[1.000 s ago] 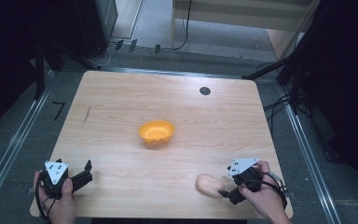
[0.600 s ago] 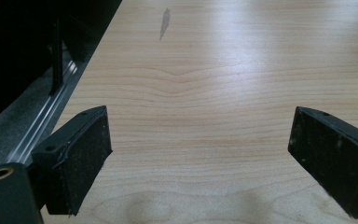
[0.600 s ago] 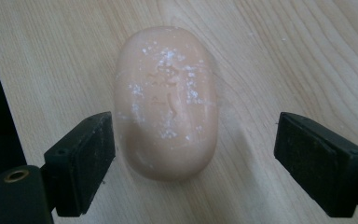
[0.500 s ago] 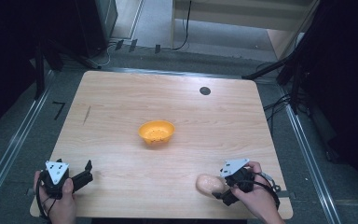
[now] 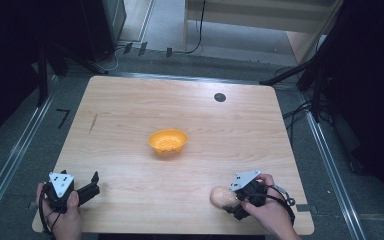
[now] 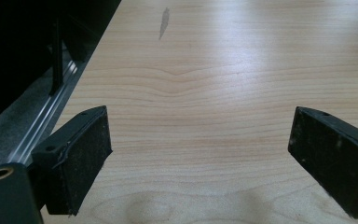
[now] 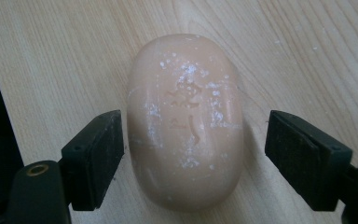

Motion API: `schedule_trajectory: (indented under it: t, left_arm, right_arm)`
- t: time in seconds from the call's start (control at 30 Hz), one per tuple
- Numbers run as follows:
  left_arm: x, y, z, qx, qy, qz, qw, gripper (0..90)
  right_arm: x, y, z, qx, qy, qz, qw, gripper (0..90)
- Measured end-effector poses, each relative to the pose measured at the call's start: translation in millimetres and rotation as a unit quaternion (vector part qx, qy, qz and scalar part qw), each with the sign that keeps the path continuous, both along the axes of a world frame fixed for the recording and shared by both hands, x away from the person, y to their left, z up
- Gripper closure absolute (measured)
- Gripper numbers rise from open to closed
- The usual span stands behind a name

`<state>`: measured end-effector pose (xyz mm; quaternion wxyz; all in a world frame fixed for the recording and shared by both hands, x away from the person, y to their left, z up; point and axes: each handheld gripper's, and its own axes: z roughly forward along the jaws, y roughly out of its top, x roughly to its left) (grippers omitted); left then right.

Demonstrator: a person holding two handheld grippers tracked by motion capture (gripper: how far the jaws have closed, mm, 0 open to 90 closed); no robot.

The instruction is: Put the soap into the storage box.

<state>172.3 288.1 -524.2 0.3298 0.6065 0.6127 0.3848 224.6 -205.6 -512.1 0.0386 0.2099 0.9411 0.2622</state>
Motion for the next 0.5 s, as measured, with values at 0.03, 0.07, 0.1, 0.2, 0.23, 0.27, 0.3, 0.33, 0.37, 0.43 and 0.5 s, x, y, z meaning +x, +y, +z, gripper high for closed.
schedule_trajectory:
  t: [0.03,0.07,0.1,0.2,0.23,0.27,0.3,0.33,0.37,0.43,0.5]
  left_arm:
    - [0.0,0.0,0.0,0.000,0.000,0.000,1.0000,6.3]
    - [0.1,0.0,-0.1,0.000,0.000,-0.001,1.0000,6.3]
    - [0.1,-0.1,0.0,0.000,0.000,-0.001,1.0000,6.3]
    - [0.2,-0.2,-0.1,0.001,0.000,-0.001,1.0000,6.3]
    - [0.3,-0.2,-0.1,0.001,0.001,-0.001,1.0000,6.3]
    - [0.3,-0.3,-0.1,0.001,0.000,-0.001,1.0000,6.3]
    - [0.3,-0.3,-0.1,0.001,0.000,-0.001,1.0000,6.3]
    - [0.3,-0.3,-0.1,0.001,0.001,-0.001,1.0000,6.3]
    - [0.3,-0.3,-0.1,0.001,0.001,-0.001,1.0000,6.3]
    - [0.3,-0.3,-0.1,0.001,0.000,-0.001,1.0000,6.3]
    - [0.3,-0.4,-0.1,0.001,0.001,-0.001,1.0000,6.3]
  right_arm:
    - [0.0,0.0,0.0,0.000,0.000,0.000,1.0000,20.7]
    - [0.1,1.0,-0.8,-0.003,-0.001,0.000,1.0000,21.0]
    - [0.1,1.5,-1.1,-0.003,0.001,0.001,1.0000,21.2]
    - [0.1,2.5,-1.6,-0.006,0.000,-0.001,1.0000,21.6]
    - [0.1,3.7,-2.3,-0.007,0.001,0.001,1.0000,21.8]
    - [-0.2,4.5,-2.6,-0.009,0.002,-0.001,1.0000,22.0]
    - [-0.2,4.5,-2.6,-0.009,0.002,-0.001,1.0000,22.0]
    - [0.1,5.1,-3.3,-0.011,-0.001,0.001,0.9999,22.3]
    - [0.0,6.7,-4.5,-0.014,-0.002,0.000,0.9999,24.1]
    - [0.2,7.9,-5.4,-0.015,0.002,0.001,0.9999,25.9]
    - [0.4,8.8,-6.3,-0.015,0.001,0.005,0.9999,27.6]
